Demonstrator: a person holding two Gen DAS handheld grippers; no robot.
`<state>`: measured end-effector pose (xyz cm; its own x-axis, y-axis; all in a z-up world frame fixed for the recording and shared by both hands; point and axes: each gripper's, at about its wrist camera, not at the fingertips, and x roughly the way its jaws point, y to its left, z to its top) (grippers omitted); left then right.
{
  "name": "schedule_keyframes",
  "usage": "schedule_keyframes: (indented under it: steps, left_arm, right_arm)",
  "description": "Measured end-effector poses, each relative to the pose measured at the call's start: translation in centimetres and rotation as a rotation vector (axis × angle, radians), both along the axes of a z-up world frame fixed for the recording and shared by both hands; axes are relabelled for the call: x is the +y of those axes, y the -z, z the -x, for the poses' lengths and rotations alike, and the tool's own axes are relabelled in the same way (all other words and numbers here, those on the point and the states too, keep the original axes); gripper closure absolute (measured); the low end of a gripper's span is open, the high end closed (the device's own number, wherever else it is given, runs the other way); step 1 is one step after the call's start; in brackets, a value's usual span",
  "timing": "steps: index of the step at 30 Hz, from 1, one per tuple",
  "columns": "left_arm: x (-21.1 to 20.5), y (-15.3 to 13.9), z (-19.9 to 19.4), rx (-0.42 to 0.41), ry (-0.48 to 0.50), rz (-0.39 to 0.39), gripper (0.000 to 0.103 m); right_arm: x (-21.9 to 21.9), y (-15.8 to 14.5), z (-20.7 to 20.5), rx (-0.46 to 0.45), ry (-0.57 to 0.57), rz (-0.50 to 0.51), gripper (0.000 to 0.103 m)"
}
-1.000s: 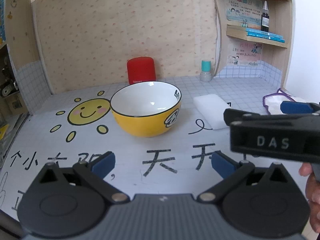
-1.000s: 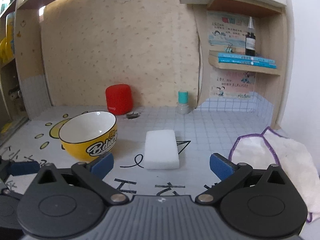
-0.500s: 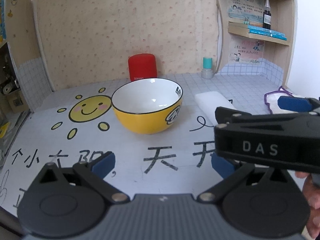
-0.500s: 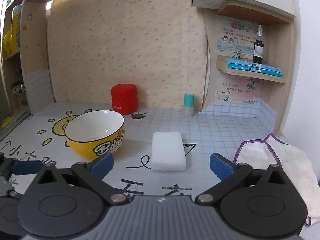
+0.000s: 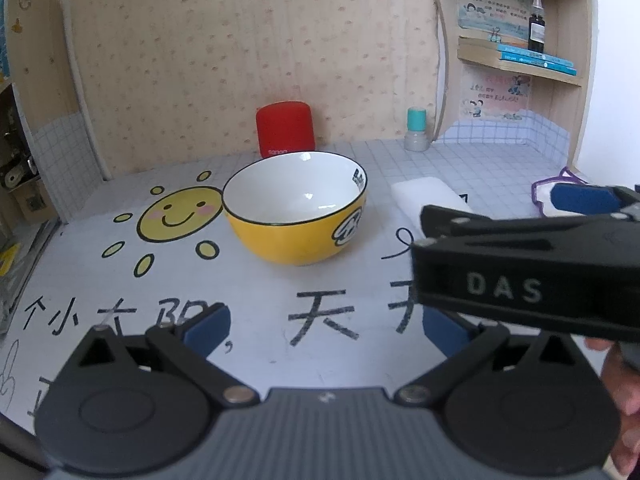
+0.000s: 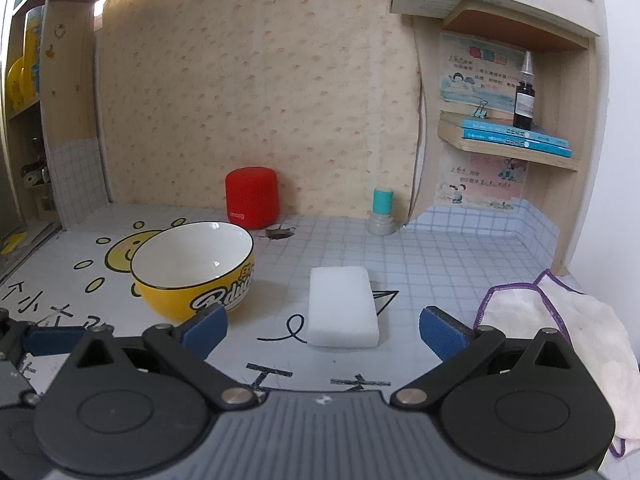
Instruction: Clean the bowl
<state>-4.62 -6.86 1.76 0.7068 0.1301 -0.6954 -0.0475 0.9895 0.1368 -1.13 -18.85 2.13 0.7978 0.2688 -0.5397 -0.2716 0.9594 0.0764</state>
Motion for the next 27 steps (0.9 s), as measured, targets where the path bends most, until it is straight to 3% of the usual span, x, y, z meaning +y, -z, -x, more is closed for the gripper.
schedule_keyframes:
  steps: [27]
  left_arm:
    - [0.2, 0.18, -0.05, 0.022, 0.024, 0.03, 0.0]
  right_arm:
    - [0.57, 0.58, 0.05, 0.007, -0.013, -0.001, 0.0]
